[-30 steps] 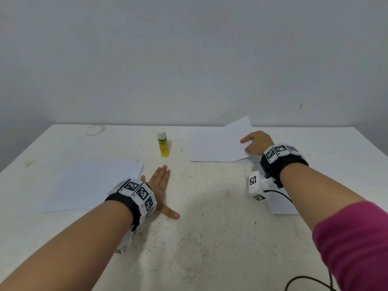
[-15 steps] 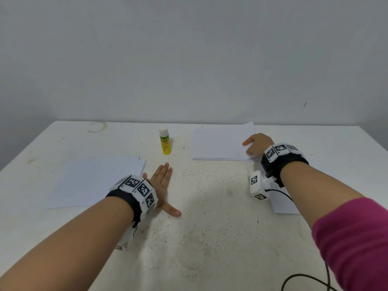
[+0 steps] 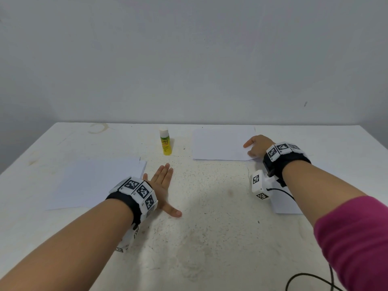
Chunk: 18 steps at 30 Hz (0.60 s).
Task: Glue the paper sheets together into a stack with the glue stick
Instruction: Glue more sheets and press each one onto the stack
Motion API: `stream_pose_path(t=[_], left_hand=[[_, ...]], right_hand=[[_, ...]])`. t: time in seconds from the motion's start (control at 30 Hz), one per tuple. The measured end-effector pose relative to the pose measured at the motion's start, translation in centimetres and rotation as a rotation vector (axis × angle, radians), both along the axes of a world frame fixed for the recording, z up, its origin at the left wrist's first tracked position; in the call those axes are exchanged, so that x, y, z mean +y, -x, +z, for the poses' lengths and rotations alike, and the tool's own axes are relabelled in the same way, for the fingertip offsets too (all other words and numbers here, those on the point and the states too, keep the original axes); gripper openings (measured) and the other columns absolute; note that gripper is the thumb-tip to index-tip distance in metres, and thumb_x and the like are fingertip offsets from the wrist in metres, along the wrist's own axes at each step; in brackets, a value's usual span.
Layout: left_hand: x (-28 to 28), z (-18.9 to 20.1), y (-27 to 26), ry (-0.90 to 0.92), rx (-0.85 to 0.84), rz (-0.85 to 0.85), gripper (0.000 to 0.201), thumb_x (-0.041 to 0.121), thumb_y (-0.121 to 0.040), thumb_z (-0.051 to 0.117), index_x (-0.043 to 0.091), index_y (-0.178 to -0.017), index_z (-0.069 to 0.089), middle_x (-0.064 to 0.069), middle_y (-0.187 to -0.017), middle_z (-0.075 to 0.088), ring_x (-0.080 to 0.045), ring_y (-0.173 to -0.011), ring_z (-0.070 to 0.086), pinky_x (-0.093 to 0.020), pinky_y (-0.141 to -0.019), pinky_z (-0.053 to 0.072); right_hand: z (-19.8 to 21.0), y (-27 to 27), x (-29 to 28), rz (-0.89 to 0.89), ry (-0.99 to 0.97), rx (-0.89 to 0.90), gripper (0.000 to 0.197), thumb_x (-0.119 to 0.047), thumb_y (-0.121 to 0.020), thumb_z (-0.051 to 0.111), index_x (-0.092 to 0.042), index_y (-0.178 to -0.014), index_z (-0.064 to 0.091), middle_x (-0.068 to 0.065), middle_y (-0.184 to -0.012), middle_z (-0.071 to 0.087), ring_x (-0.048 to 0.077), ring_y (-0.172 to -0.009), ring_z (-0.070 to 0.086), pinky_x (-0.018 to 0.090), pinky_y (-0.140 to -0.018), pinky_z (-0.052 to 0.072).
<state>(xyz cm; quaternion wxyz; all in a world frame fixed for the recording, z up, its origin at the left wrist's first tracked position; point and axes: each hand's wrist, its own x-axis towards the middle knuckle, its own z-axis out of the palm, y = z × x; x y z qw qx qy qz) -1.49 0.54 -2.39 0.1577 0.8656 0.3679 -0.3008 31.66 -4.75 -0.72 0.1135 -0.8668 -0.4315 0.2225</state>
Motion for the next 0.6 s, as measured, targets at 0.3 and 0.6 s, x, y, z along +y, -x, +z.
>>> stream_pose_path(t=[0.3,0.6], left_hand=[[-0.2,0.1,-0.1,-0.016,0.016,0.011,0.166,0.096,-0.013,0.026,0.010,-0.141,-0.035,-0.004,-0.148,-0.042,-0.020,-0.141,-0.031,-0.058,-0.113,-0.009],[-0.4,0.1,-0.3,-0.066,0.058,0.030,0.136,0.077,-0.067,0.059,0.009,-0.144,-0.030,-0.004,-0.151,-0.038,-0.019,-0.143,-0.027,-0.055,-0.116,-0.006]], right_hand=[[-0.1,1.9,0.2,-0.031,0.098,-0.268,0.026,-0.010,-0.081,0.059,-0.030,-0.097,0.061,0.010,-0.126,0.042,0.028,-0.119,0.043,0.031,-0.099,0.043],[4.2,2.8,-2.7,0.093,0.183,-0.051,0.060,-0.032,-0.101,0.042,-0.008,-0.151,0.019,0.010,-0.157,0.021,0.026,-0.143,0.025,0.032,-0.111,0.023]])
